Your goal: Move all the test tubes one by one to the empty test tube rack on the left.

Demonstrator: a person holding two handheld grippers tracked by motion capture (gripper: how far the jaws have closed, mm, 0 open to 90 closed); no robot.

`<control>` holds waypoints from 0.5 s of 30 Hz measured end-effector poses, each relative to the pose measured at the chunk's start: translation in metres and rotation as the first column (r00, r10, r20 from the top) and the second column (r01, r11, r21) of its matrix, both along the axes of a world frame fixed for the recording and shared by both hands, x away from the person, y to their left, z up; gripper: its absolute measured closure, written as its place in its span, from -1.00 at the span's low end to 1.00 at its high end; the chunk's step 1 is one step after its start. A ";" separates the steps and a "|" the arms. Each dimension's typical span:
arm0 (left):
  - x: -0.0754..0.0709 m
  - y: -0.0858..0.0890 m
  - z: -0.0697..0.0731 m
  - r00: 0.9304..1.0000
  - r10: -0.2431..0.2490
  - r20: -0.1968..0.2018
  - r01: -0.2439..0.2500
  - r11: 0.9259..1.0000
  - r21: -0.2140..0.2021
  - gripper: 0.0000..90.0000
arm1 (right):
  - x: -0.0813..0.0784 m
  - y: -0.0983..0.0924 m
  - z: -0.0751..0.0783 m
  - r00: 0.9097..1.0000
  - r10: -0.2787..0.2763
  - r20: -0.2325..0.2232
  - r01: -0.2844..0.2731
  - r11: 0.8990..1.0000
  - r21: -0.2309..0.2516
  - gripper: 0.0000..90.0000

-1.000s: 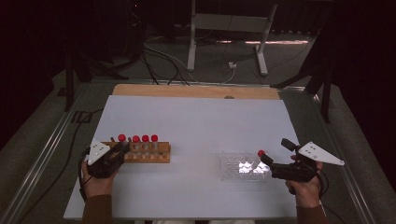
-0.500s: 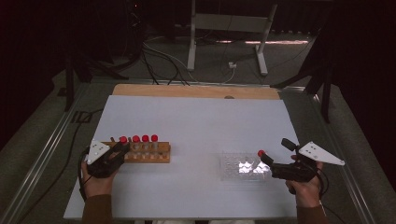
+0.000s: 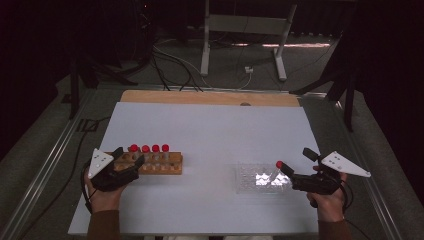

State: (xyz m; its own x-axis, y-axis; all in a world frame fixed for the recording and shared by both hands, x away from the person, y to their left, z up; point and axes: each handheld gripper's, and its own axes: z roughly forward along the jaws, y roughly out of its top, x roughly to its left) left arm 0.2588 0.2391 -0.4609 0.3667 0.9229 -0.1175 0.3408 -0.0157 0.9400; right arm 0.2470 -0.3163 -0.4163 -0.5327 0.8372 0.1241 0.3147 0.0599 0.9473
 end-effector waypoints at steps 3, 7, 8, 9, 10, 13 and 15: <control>0.000 -0.003 0.003 1.000 0.007 0.001 -0.007 1.000 -0.012 -0.77 | 0.001 -0.001 -0.002 1.000 -0.002 -0.007 0.002 1.000 -0.003 -1.00; 0.000 -0.006 0.006 1.000 -0.001 -0.007 0.001 1.000 -0.024 -0.93 | 0.002 -0.001 -0.004 1.000 0.001 -0.018 -0.001 1.000 -0.012 -1.00; 0.000 -0.007 0.006 1.000 -0.002 -0.008 0.002 1.000 -0.025 -0.95 | 0.003 -0.001 -0.005 1.000 0.001 -0.021 -0.001 1.000 -0.015 -1.00; 0.000 -0.007 0.007 1.000 -0.007 -0.009 0.007 1.000 -0.026 -0.98 | 0.003 -0.002 -0.006 1.000 0.002 -0.023 -0.002 1.000 -0.017 -1.00; 0.000 -0.008 0.007 1.000 -0.011 -0.008 0.010 0.999 -0.032 -0.99 | 0.004 -0.002 -0.007 1.000 0.001 -0.022 -0.002 1.000 -0.020 -1.00; 0.000 -0.010 0.009 1.000 -0.015 -0.008 0.014 0.999 -0.036 -0.99 | 0.004 -0.001 -0.010 1.000 -0.001 -0.025 0.000 0.999 -0.039 -1.00; 0.000 -0.012 0.010 1.000 -0.023 -0.005 0.022 0.999 -0.041 -0.99 | 0.005 0.000 -0.012 1.000 0.000 -0.030 -0.002 0.999 -0.044 -1.00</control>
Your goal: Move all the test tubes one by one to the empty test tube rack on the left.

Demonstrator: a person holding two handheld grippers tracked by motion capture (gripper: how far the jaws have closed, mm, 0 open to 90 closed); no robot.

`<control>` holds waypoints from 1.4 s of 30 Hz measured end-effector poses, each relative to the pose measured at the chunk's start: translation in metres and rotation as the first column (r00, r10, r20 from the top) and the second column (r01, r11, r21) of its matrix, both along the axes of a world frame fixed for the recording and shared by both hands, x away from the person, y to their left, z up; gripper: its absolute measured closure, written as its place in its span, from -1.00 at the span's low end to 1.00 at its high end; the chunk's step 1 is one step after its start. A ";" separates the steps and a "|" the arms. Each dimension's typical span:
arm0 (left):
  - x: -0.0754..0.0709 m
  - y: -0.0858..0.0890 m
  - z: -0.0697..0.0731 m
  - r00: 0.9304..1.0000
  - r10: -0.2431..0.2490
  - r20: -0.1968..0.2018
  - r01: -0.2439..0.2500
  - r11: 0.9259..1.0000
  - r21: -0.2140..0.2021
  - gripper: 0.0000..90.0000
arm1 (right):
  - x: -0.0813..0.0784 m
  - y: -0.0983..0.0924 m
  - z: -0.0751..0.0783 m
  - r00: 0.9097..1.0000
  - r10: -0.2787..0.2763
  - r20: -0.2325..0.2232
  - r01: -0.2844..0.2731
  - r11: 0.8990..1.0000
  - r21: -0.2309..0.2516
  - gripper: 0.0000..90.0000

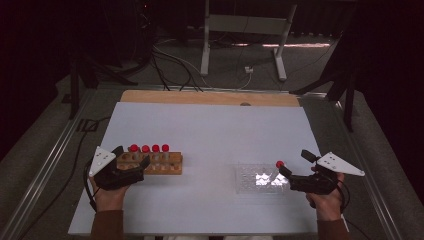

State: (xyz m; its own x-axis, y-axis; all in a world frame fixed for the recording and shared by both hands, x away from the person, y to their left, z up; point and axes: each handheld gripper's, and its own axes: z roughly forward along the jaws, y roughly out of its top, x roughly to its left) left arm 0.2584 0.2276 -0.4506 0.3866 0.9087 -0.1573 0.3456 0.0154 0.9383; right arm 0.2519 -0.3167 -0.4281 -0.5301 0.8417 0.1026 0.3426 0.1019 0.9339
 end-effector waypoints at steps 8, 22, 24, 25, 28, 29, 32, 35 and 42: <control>-0.001 -0.009 0.004 1.000 -0.024 0.008 0.024 1.000 -0.004 -0.99 | 0.003 0.002 -0.008 1.000 0.003 -0.011 -0.003 0.999 -0.033 -0.98; -0.001 -0.027 0.006 0.998 -0.069 0.011 0.069 0.998 0.009 -0.99 | 0.008 0.009 -0.020 0.998 0.027 -0.050 -0.032 0.995 -0.090 -0.53; -0.001 -0.029 0.007 0.997 -0.074 0.011 0.074 0.997 0.006 -0.99 | 0.008 0.010 -0.022 0.998 0.036 -0.055 -0.042 0.994 -0.105 -0.26; -0.001 -0.030 0.007 0.997 -0.078 0.012 0.078 0.997 0.009 -0.99 | 0.008 0.010 -0.023 0.997 0.046 -0.056 -0.051 0.993 -0.104 -0.13; -0.001 -0.033 0.007 0.996 -0.083 0.013 0.083 0.996 0.010 -0.99 | 0.009 0.013 -0.027 0.994 0.075 -0.076 -0.084 0.988 -0.130 0.22; -0.001 -0.034 0.008 0.996 -0.085 0.013 0.085 0.996 0.010 -0.99 | 0.009 0.014 -0.028 0.994 0.076 -0.078 -0.086 0.987 -0.136 0.31; -0.001 -0.036 0.008 0.996 -0.090 0.014 0.090 0.996 0.011 -0.99 | 0.010 0.016 -0.031 0.991 0.091 -0.099 -0.105 0.983 -0.151 0.51; -0.001 -0.038 0.009 0.995 -0.095 0.015 0.094 0.995 0.013 -0.99 | 0.011 0.015 -0.032 0.989 0.095 -0.112 -0.111 0.982 -0.151 0.57; -0.001 -0.039 0.009 0.995 -0.094 0.013 0.094 0.995 0.013 -0.99 | 0.009 0.013 -0.028 0.991 0.090 -0.099 -0.104 0.983 -0.151 0.64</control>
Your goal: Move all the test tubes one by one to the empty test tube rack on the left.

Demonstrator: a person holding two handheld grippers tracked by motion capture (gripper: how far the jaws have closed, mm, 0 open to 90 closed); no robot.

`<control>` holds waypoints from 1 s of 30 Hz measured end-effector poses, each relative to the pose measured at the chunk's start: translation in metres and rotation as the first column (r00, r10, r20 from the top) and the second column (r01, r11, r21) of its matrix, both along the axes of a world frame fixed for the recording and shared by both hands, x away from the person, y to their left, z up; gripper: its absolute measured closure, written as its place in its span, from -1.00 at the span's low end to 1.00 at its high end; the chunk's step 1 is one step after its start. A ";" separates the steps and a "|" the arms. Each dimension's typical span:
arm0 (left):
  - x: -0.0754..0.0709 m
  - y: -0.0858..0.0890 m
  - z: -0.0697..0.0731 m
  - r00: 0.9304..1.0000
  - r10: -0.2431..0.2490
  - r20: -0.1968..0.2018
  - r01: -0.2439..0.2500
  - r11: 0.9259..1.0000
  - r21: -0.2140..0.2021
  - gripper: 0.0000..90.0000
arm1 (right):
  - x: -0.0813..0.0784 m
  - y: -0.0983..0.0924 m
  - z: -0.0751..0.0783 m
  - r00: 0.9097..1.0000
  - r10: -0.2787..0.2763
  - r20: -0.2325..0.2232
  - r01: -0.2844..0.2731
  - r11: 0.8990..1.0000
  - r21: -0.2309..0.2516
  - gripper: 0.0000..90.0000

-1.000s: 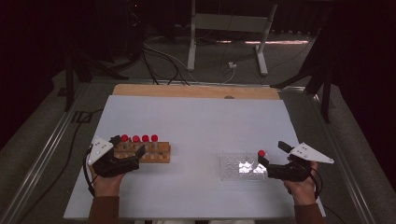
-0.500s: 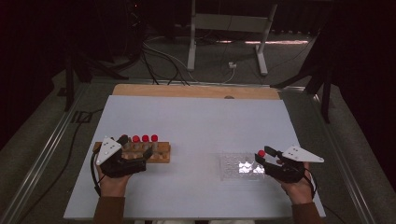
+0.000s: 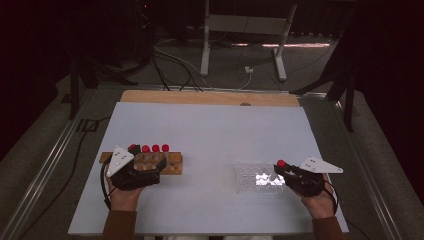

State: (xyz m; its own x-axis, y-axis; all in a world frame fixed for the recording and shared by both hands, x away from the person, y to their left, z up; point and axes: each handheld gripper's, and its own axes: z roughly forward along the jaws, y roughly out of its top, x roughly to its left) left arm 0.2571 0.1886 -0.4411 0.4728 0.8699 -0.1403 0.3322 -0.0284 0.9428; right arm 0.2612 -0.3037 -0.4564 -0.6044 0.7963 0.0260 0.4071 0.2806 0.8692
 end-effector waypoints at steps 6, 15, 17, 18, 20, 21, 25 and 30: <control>0.000 0.001 0.001 1.000 0.007 0.001 -0.007 1.000 -0.006 -0.99 | -0.004 -0.001 0.012 0.999 -0.012 0.048 0.011 1.000 0.016 0.65; 0.000 -0.007 0.009 1.000 -0.016 0.014 0.016 1.000 -0.011 -0.99 | -0.012 -0.006 0.045 0.991 -0.020 0.131 0.013 0.999 0.049 0.65; 0.000 -0.013 0.012 0.999 -0.035 0.020 0.035 0.999 -0.012 -0.99 | -0.013 -0.007 0.054 0.990 -0.018 0.143 0.009 0.998 0.065 0.65; 0.000 -0.017 0.014 0.999 -0.046 0.025 0.047 0.999 -0.015 -0.99 | -0.014 -0.007 0.057 0.990 -0.015 0.143 0.004 0.997 0.076 0.65; 0.000 -0.025 0.018 0.997 -0.073 0.033 0.074 0.997 -0.010 -0.99 | -0.014 -0.004 0.062 0.990 -0.004 0.138 -0.008 0.996 0.086 0.65; 0.001 -0.031 0.019 0.995 -0.090 0.037 0.090 0.996 -0.010 -0.99 | -0.013 -0.002 0.063 0.991 0.000 0.134 -0.012 0.996 0.085 0.65; 0.003 -0.056 0.025 0.986 -0.160 0.039 0.160 0.987 0.011 -0.99 | -0.009 0.009 0.064 0.993 0.032 0.110 -0.044 0.993 0.107 0.65; 0.008 -0.097 0.026 0.966 -0.258 0.033 0.257 0.966 0.036 -0.97 | -0.005 0.025 0.067 0.993 0.071 0.099 -0.082 0.990 0.113 0.65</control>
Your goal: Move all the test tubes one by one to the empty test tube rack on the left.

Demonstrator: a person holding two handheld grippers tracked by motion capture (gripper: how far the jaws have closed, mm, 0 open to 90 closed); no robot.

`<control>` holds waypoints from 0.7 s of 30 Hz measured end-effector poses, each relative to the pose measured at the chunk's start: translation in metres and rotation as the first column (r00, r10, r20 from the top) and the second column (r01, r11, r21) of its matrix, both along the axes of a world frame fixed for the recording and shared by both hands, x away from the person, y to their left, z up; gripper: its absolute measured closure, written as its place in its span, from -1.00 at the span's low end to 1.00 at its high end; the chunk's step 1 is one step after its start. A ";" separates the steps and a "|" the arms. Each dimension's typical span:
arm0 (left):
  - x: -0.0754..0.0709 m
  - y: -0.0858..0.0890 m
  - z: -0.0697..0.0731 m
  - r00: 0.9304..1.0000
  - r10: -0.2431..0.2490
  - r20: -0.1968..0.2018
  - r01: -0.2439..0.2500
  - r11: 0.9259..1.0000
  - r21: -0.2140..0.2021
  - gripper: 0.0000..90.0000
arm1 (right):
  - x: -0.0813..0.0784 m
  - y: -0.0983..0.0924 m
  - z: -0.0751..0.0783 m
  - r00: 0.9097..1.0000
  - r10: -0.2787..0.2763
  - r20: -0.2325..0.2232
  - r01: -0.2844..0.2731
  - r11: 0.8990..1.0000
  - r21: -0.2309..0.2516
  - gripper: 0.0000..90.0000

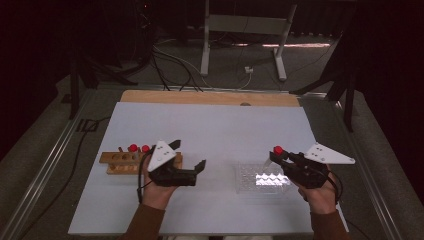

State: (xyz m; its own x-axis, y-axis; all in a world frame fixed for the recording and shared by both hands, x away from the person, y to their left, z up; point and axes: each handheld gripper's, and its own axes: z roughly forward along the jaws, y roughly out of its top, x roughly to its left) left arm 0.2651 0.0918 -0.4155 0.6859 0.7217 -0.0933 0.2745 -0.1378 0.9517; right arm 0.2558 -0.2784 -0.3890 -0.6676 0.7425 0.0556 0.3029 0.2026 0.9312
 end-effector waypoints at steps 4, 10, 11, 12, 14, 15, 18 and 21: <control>0.003 -0.030 -0.004 0.998 -0.063 -0.011 0.064 0.998 0.023 -0.95 | 0.002 0.012 0.003 1.000 0.028 -0.006 -0.028 1.000 -0.003 0.65; 0.004 -0.061 -0.006 0.991 -0.129 -0.019 0.130 0.991 0.044 -0.91 | 0.006 0.030 0.004 0.998 0.068 -0.017 -0.068 0.998 0.002 0.65; 0.004 -0.065 -0.006 0.990 -0.137 -0.018 0.138 0.989 0.049 -0.91 | 0.006 0.032 0.004 0.997 0.073 -0.020 -0.073 0.997 0.002 0.65; 0.004 -0.068 -0.007 0.989 -0.146 -0.018 0.147 0.988 0.048 -0.90 | 0.007 0.035 0.003 0.997 0.077 -0.025 -0.077 0.997 0.002 0.65; 0.004 -0.074 -0.008 0.987 -0.158 -0.021 0.159 0.986 0.050 -0.88 | 0.008 0.039 0.002 0.996 0.089 -0.027 -0.089 0.996 0.004 0.65; 0.004 -0.077 -0.009 0.986 -0.163 -0.023 0.164 0.985 0.055 -0.87 | 0.008 0.042 0.002 0.995 0.094 -0.030 -0.094 0.996 0.004 0.65; 0.004 -0.085 -0.012 0.984 -0.176 -0.021 0.177 0.982 0.067 -0.82 | 0.008 0.047 0.001 0.994 0.107 -0.035 -0.107 0.994 0.002 0.65; 0.002 -0.091 -0.014 0.984 -0.180 -0.016 0.180 0.981 0.073 -0.75 | 0.010 0.052 -0.001 0.992 0.116 -0.041 -0.116 0.993 0.002 0.65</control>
State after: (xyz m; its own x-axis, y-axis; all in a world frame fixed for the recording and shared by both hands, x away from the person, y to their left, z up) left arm 0.2673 0.0007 -0.4293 0.8046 0.5916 -0.0515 0.2477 -0.2555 0.9345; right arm 0.2654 -0.2267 -0.3900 -0.7466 0.6600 0.0840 0.3147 0.2392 0.9186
